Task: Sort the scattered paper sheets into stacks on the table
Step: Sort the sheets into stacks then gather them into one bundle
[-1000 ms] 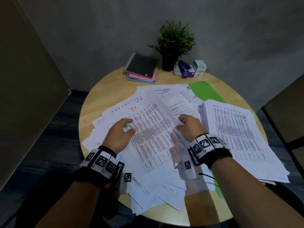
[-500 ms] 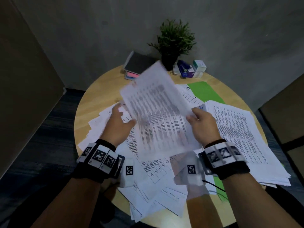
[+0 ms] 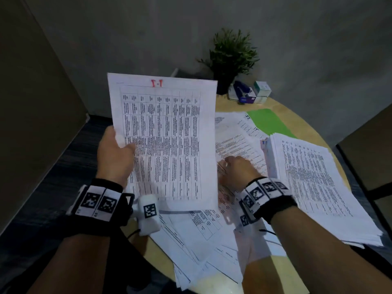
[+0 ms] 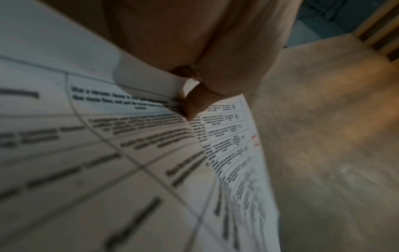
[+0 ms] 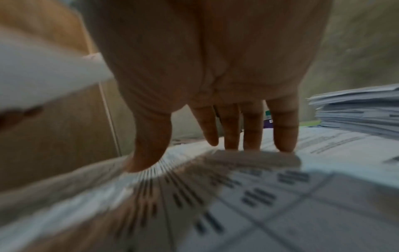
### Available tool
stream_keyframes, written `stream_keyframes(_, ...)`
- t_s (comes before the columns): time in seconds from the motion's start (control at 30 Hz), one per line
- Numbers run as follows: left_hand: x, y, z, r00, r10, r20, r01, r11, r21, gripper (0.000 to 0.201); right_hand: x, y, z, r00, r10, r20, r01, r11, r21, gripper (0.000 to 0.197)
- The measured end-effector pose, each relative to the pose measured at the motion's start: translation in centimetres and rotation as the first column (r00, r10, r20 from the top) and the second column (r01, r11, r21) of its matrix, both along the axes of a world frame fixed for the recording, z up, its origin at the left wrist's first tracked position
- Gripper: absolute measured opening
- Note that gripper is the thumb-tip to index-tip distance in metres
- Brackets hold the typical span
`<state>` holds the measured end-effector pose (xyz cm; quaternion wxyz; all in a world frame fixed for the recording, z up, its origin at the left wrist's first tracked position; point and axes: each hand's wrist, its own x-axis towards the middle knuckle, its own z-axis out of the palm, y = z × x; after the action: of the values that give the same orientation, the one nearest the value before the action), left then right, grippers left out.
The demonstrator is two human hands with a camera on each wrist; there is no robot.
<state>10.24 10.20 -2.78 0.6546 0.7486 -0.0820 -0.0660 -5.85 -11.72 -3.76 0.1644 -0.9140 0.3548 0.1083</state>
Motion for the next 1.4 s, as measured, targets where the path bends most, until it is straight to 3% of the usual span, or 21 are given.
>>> stream_keyframes(0.1,-0.2,-0.1,0.4,1.000,-0.011,0.004,0.011,0.999,0.034,0.038,0.5,0.8,-0.9,0.995,-0.033,-0.094,0.024,0.995,-0.099,0.061)
stream_keyframes(0.27,-0.2,-0.5,0.7,0.999,-0.037,-0.003,0.037,0.999,0.038,0.045,0.3,0.9,-1.7,0.998,0.015,0.055,-0.009,0.994,-0.108,0.050)
stream_keyframes(0.37,-0.2,-0.7,0.5,0.998,-0.066,-0.009,0.066,0.996,0.054,0.038,0.1,0.5,-2.3,0.993,-0.032,0.112,0.041,0.996,-0.081,0.043)
stream_keyframes(0.47,-0.4,-0.9,0.5,0.995,-0.098,-0.020,0.099,0.993,0.061,0.038,0.0,-0.1,-2.1,0.989,-0.093,0.114,0.100,0.993,-0.057,0.017)
stream_keyframes(0.57,-0.5,-0.9,0.6,0.992,-0.116,-0.045,0.118,0.993,0.030,0.042,-0.8,-1.1,-0.3,0.969,-0.155,0.192,0.161,0.987,-0.018,0.021)
stream_keyframes(0.67,-0.4,-1.1,0.5,0.988,-0.135,-0.081,0.136,0.991,0.002,0.044,-1.9,-2.7,2.6,0.871,-0.232,0.433,0.189,0.972,0.140,0.016)
stream_keyframes(0.77,-0.6,-1.7,0.6,0.978,-0.165,-0.124,0.164,0.986,-0.023,0.037,-2.6,-3.1,5.2,0.663,-0.410,0.626,0.111,0.881,0.460,0.012)
stream_keyframes(0.87,-1.2,-2.3,0.8,0.951,-0.261,-0.165,0.251,0.965,-0.076,0.038,-2.5,-2.2,6.1,0.537,-0.517,0.667,-0.106,0.742,0.661,0.023)
stream_keyframes(0.93,-1.4,-2.5,1.0,0.924,-0.324,-0.200,0.303,0.944,-0.129,0.037,-1.8,-1.4,6.3,0.523,-0.584,0.621,-0.203,0.622,0.756,0.024)
stream_keyframes(1.07,-1.0,-1.9,1.0,0.929,-0.323,-0.181,0.304,0.944,-0.127,0.034,-0.3,-0.9,5.7,0.568,-0.578,0.587,-0.211,0.586,0.782,0.026)
stream_keyframes(1.17,0.0,-0.8,0.2,0.956,-0.239,-0.168,0.233,0.971,-0.058,0.029,0.1,-1.4,4.1,0.682,-0.544,0.489,-0.063,0.622,0.780,0.017)
stream_keyframes(1.23,0.7,-0.1,-0.4,0.972,-0.168,-0.163,0.166,0.986,-0.025,0.031,0.1,-1.7,2.9,0.841,-0.378,0.387,0.086,0.800,0.594,0.011)
stream_keyframes(1.3,1.1,0.4,-0.5,0.981,-0.116,-0.156,0.112,0.993,-0.029,0.036,0.1,-1.4,1.9,0.981,-0.134,0.144,0.091,0.959,0.270,0.036)
stream_keyframes(1.4,1.3,0.7,-0.2,0.984,-0.109,-0.138,0.105,0.994,-0.034,0.046,0.5,0.2,-0.2,0.991,0.042,-0.130,-0.043,0.999,-0.004,0.047)
